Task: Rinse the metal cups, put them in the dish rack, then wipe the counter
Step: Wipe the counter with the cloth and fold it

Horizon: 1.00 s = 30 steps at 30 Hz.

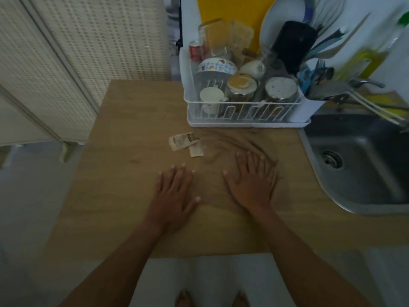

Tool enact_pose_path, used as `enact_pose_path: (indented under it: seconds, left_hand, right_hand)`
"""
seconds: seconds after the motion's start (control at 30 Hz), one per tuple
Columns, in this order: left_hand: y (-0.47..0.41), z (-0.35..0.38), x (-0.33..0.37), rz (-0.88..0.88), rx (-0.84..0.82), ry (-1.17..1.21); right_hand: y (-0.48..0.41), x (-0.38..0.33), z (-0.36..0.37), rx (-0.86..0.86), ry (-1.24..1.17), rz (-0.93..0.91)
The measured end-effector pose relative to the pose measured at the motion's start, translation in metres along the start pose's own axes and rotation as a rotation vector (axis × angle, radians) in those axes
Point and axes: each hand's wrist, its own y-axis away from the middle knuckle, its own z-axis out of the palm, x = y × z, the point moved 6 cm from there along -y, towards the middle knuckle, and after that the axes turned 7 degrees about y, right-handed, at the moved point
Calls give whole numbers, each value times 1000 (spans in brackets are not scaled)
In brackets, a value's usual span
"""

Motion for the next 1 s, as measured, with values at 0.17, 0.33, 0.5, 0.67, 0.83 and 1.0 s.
enact_pose_path:
  seconds: [0.17, 0.33, 0.5, 0.67, 0.83, 1.0]
  left_hand:
    - [-19, 13, 42, -59, 7, 81]
    - [-31, 28, 75, -58, 28, 51]
    - [-31, 30, 77, -91, 60, -25]
    - [-33, 29, 78, -132, 84, -23]
    - [-37, 29, 91, -174, 124, 57]
    - [-37, 33, 120, -131, 107, 19]
  right_hand:
    - [89, 58, 2, 62, 54, 85]
    - [102, 86, 5, 30, 85, 118]
    - [34, 89, -6, -2, 112, 48]
    - [-53, 90, -11, -20, 58, -56]
    - [-98, 89, -14, -58, 3, -96]
    - [-77, 91, -13, -20, 13, -109]
